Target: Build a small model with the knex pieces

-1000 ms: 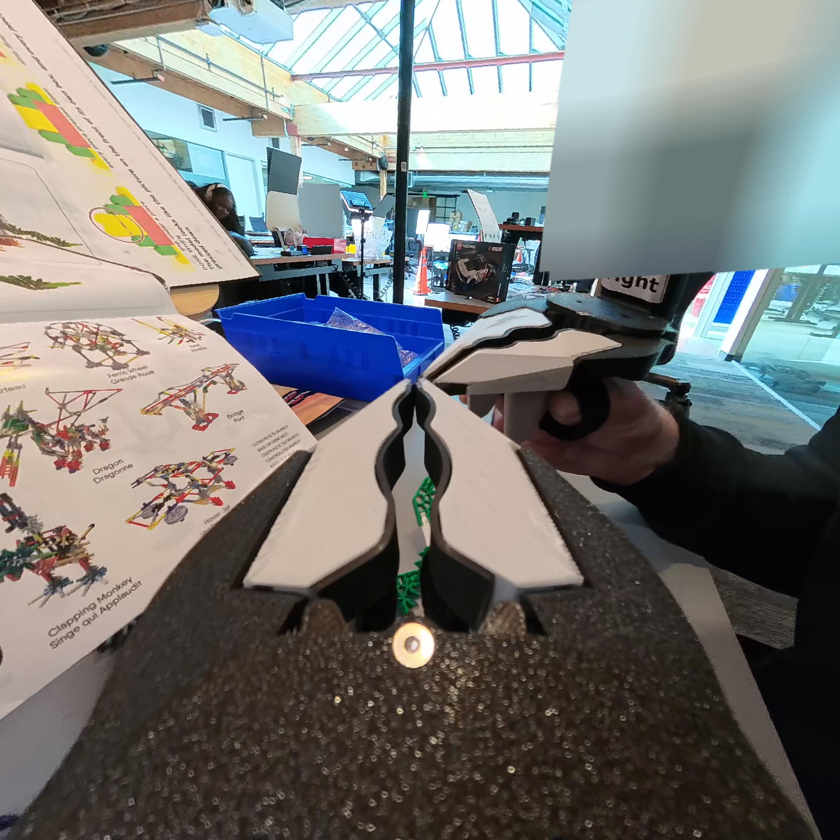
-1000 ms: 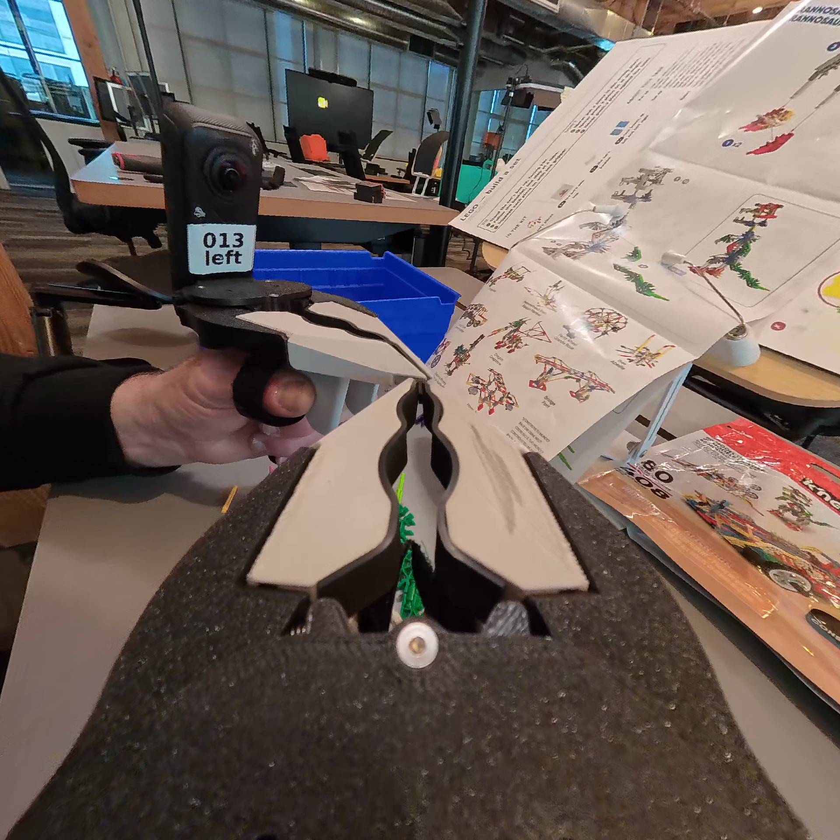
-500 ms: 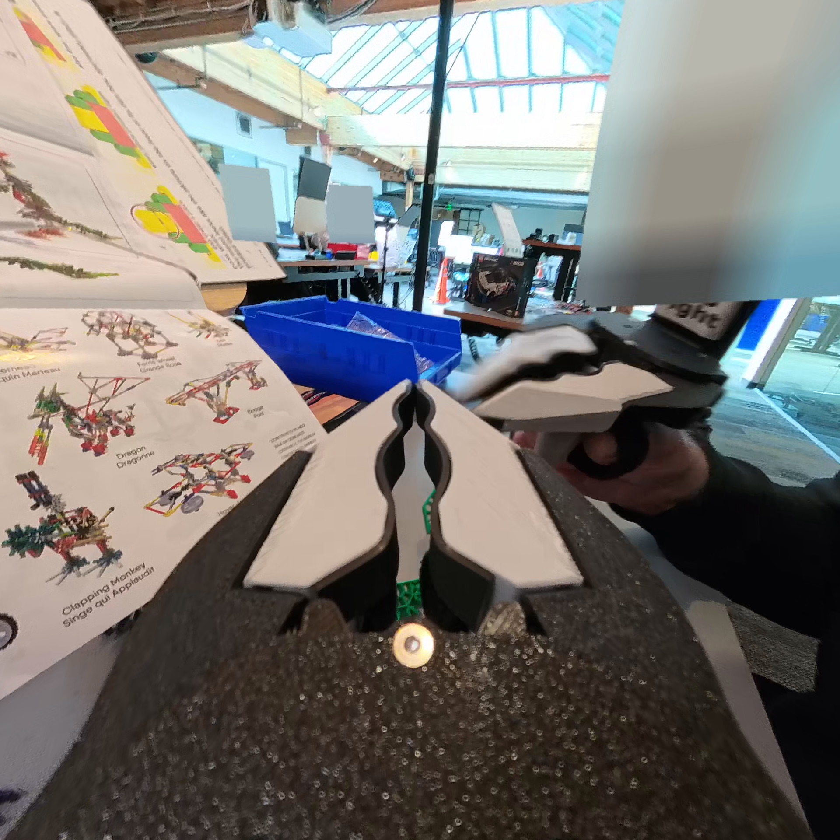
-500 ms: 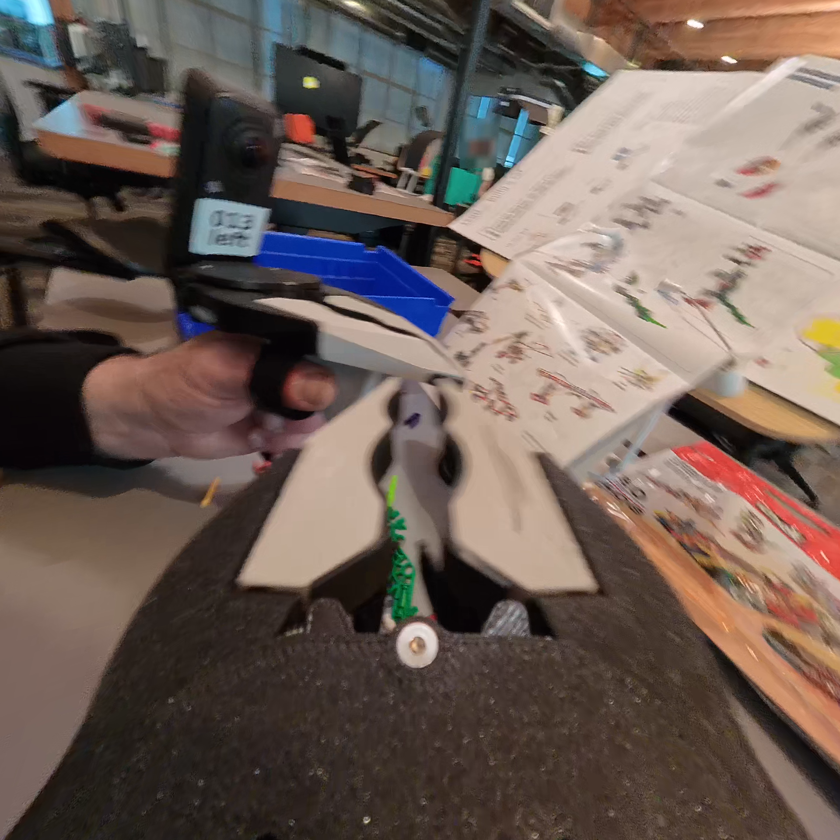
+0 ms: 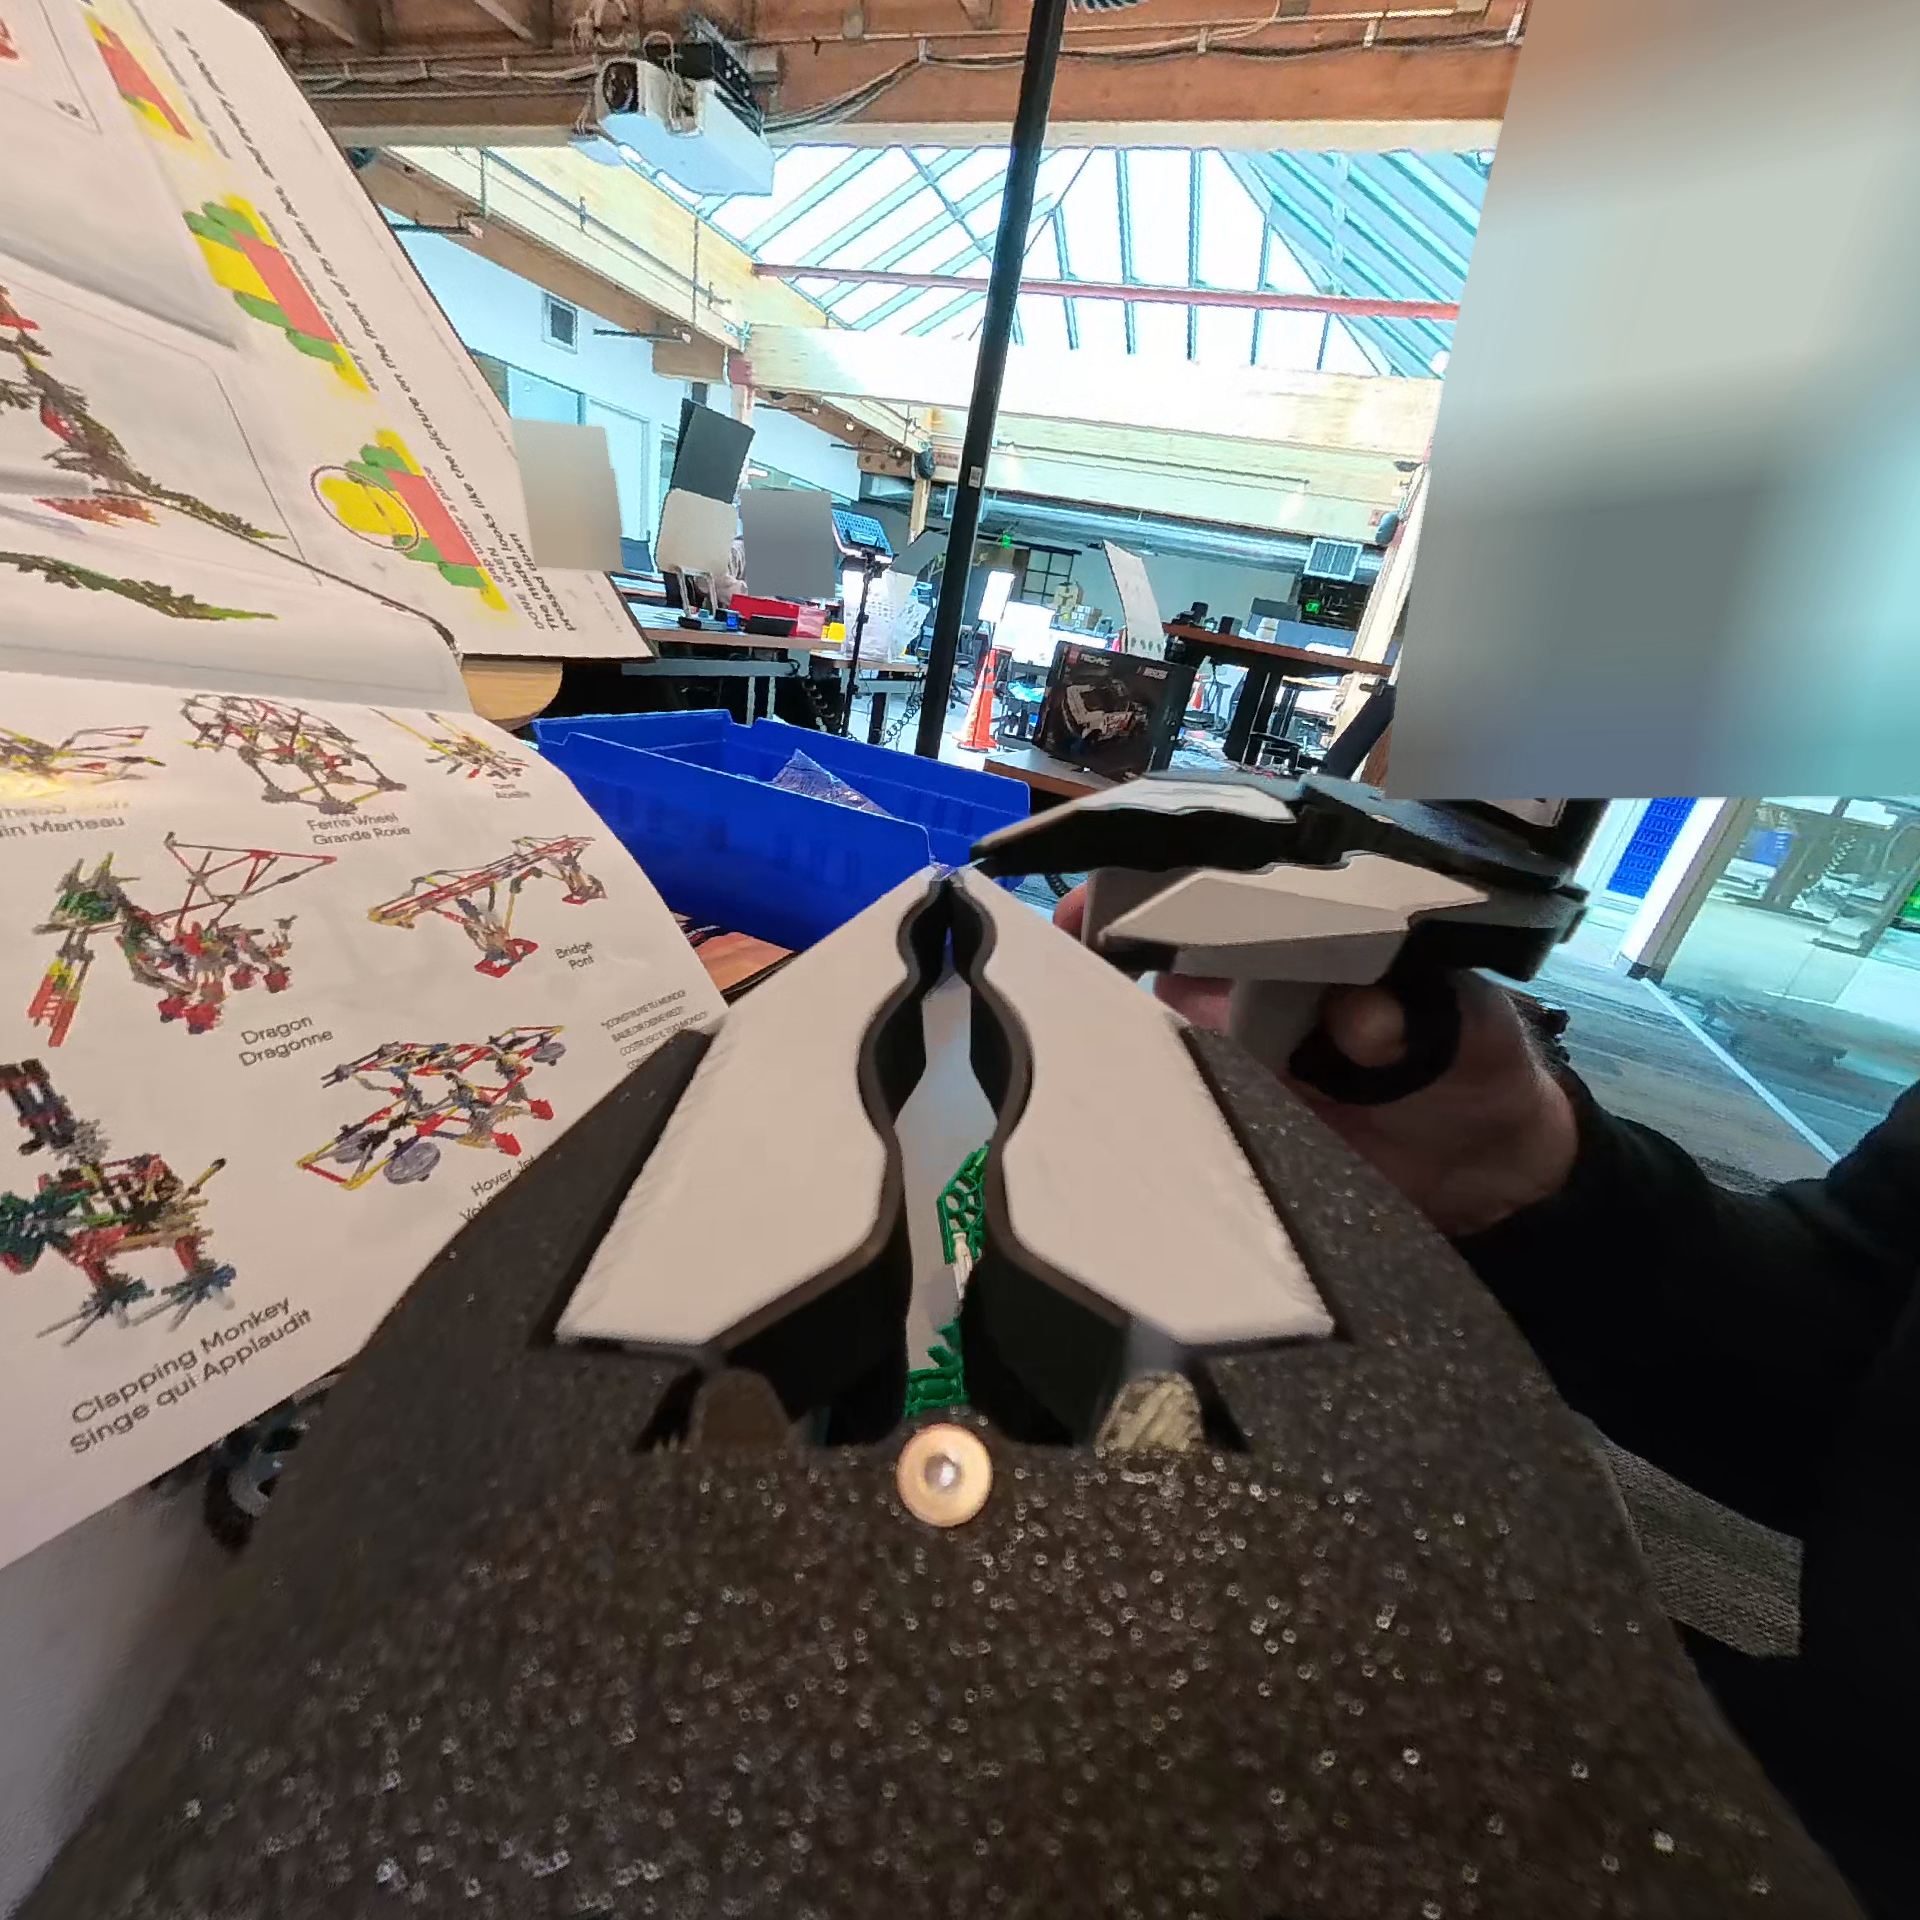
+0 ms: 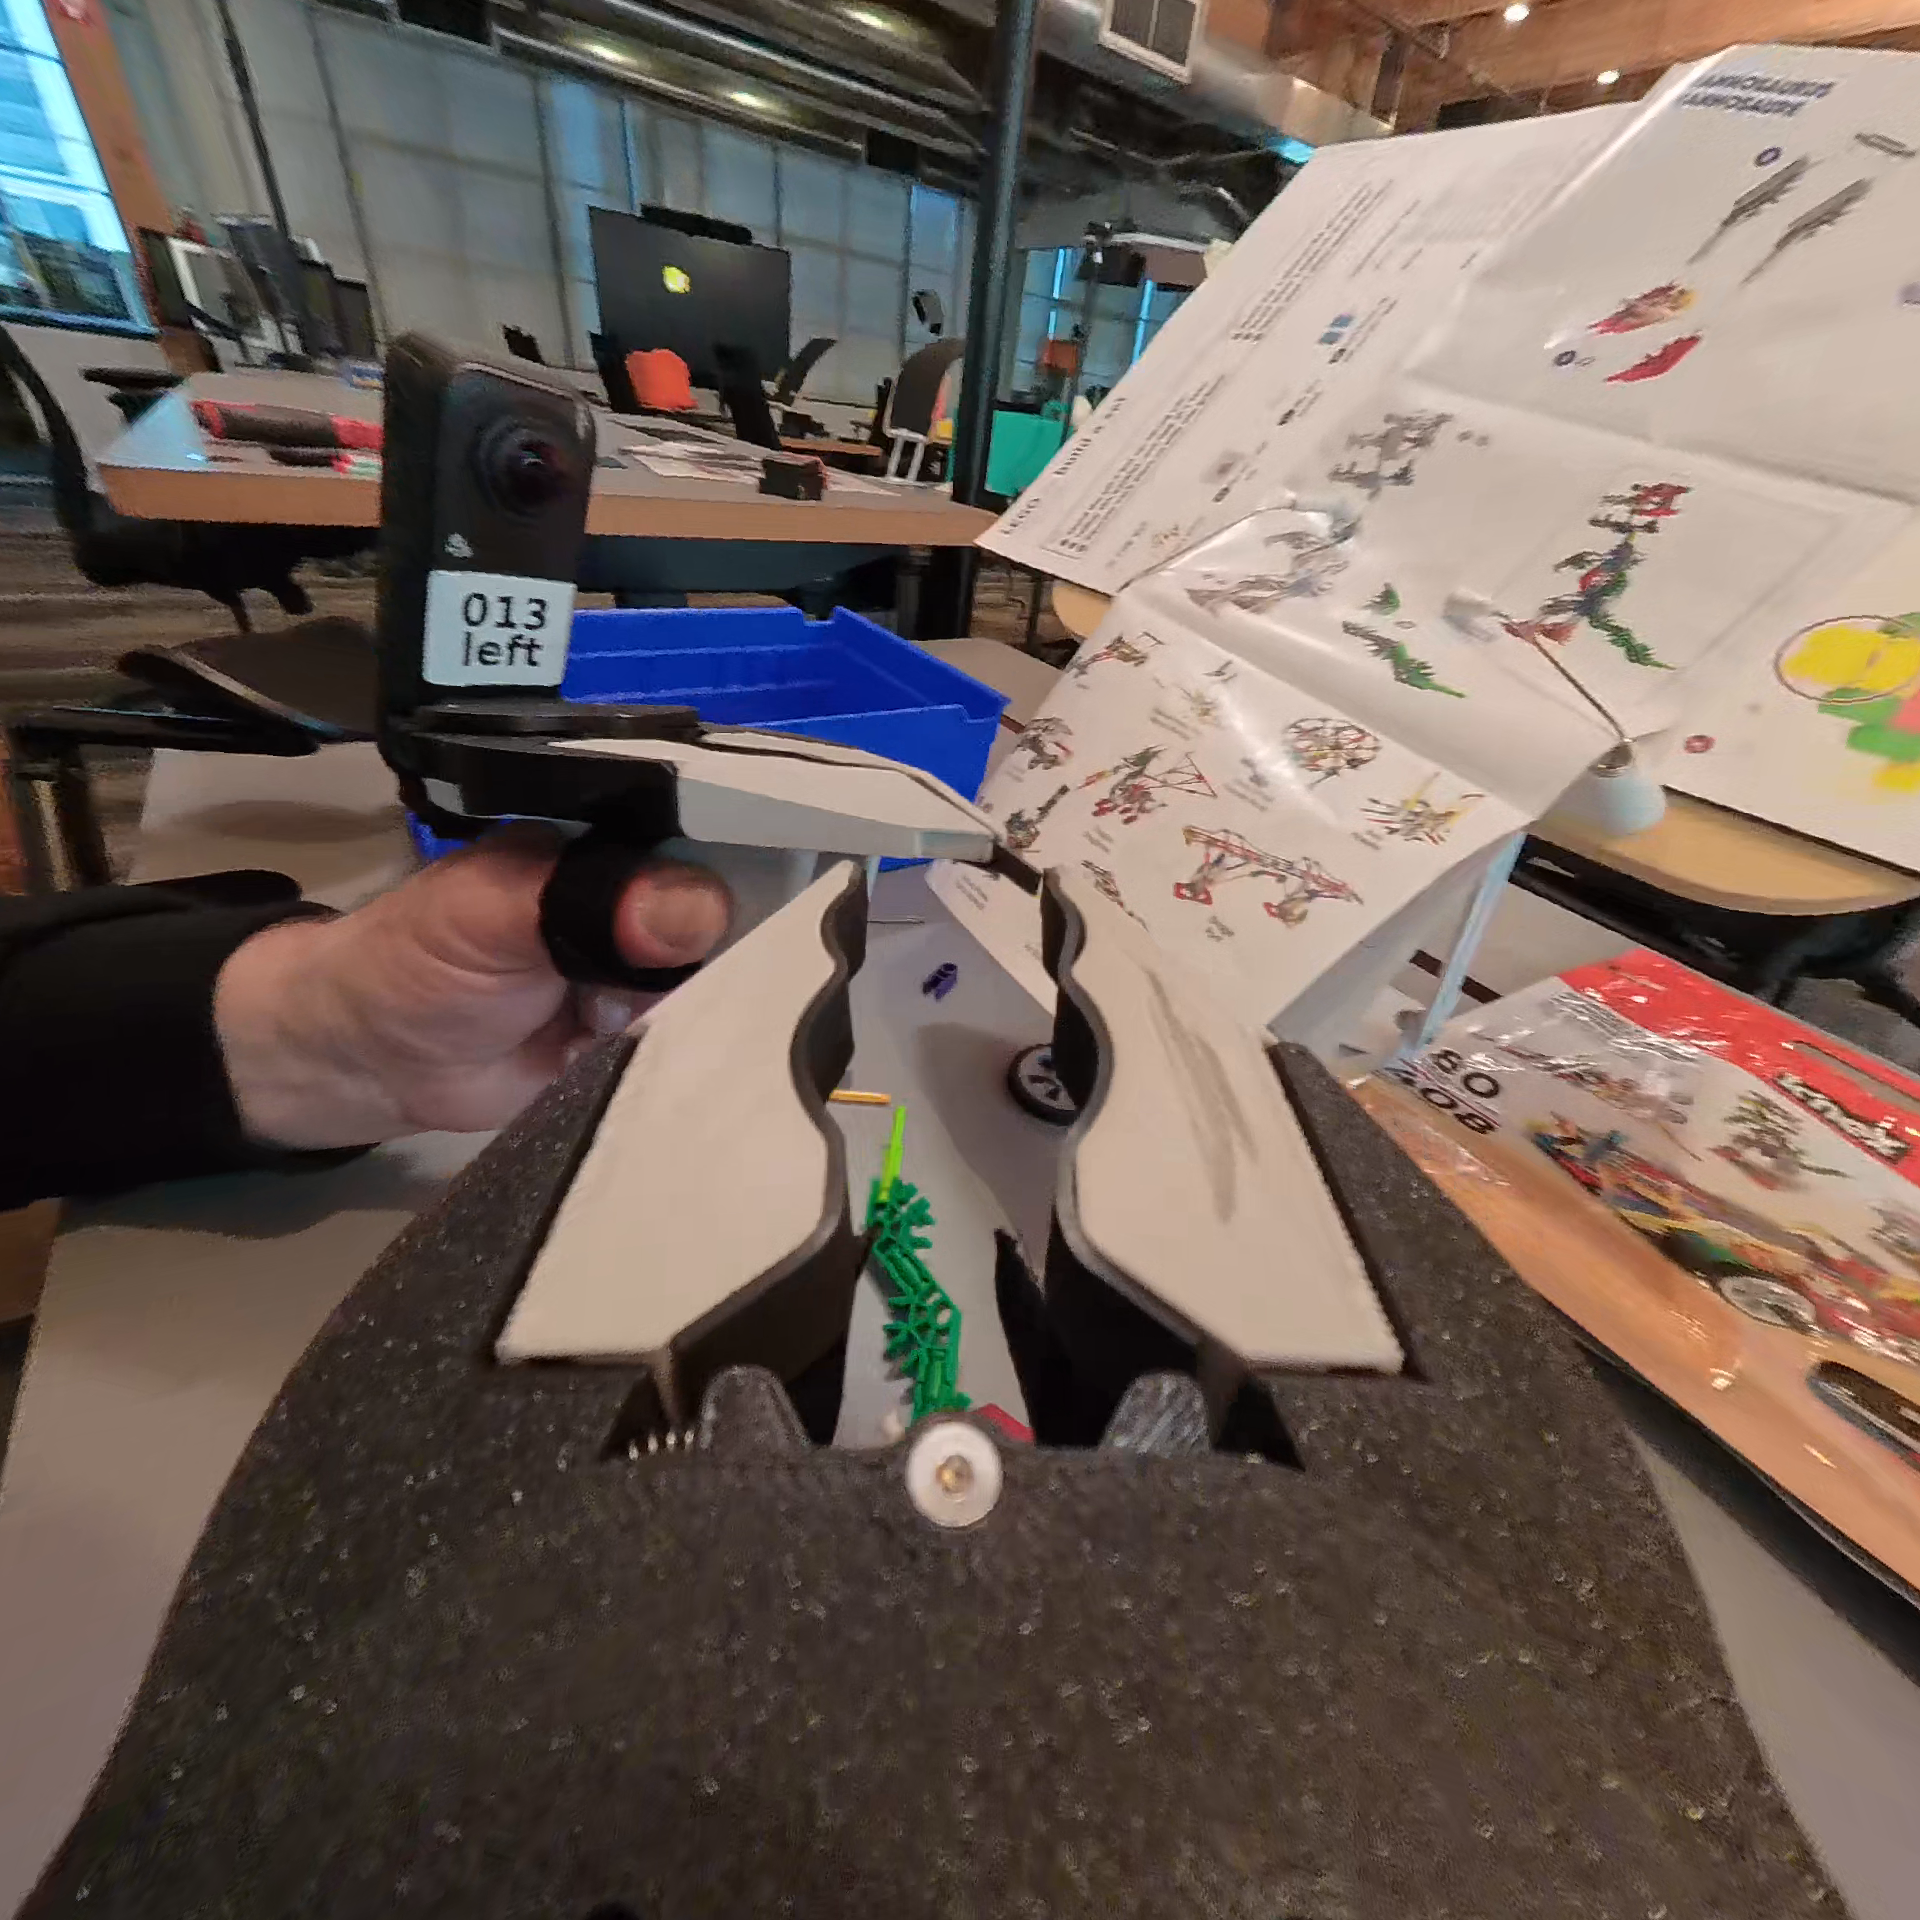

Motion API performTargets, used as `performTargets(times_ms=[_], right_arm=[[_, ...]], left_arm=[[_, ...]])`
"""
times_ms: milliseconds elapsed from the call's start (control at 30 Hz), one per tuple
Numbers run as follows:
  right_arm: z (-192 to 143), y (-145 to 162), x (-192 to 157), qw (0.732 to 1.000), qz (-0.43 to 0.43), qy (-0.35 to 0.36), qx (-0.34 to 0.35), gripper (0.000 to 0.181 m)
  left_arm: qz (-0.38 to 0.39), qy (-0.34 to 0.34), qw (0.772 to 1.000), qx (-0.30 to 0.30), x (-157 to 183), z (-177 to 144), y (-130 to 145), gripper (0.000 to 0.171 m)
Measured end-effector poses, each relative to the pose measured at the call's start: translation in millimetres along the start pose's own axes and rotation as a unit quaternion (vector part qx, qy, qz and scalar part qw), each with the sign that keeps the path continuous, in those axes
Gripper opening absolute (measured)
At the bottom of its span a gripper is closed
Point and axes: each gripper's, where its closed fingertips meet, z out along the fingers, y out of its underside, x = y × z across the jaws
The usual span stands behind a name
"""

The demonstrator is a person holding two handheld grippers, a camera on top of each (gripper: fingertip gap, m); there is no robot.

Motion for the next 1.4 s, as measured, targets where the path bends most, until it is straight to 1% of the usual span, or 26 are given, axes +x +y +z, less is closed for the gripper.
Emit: performTargets(times_ms=[133, 333, 500, 667, 933, 1067, 1100, 1133, 1233, 1300, 1400], right_arm=[[1, 0, -9, 1.0, -0.008, -0.019, 0.002, 0.029], [3, -1, -16, 0.999, -0.018, -0.03, 0.004, 0.028], [3, 0, -16, 0.999, -0.023, -0.028, 0.003, 0.029], [5, 3, -16, 0.998, -0.055, -0.011, -0.009, 0.03], [6, 5, -18, 0.998, -0.06, -0.009, -0.014, 0.029], [6, 6, -19, 0.998, -0.06, -0.014, -0.014, 0.028], [5, 4, -20, 0.998, -0.06, -0.017, -0.01, 0.027], [4, 3, -22, 0.998, -0.057, -0.028, -0.005, 0.018], [2, 1, -15, 0.999, -0.046, -0.016, 0.001, 0.026], [2, 1, -11, 0.999, -0.034, -0.013, 0.0, 0.028], [4, 3, -12, 0.999, -0.042, -0.009, -0.002, 0.029]], left_arm=[[-0.001, 0.0, 1.0, 0.0, 0, 0, 0, 0.0], [-0.001, 0.006, 1.0, -0.001, 3, 1, 1, 0.0], [0.0, 0.003, 1.0, 0.0, 3, 3, 1, 0.0], [0.013, -0.004, 1.0, -0.009, 2, 3, 4, 0.0], [0.02, -0.014, 1.0, -0.013, 0, 4, 6, 0.0], [0.003, 0.0, 1.0, -0.008, 0, 3, 6, 0.0], [-0.005, 0.006, 1.0, -0.005, 1, 3, 4, 0.0], [-0.009, 0.004, 1.0, -0.004, 0, 3, 4, 0.0], [-0.025, 0.004, 1.0, 0.003, -4, 2, 1, 0.0], [-0.024, -0.003, 1.0, 0.005, -7, 0, 1, 0.0], [-0.023, -0.001, 1.0, 0.001, -6, 1, 3, 0.0]])
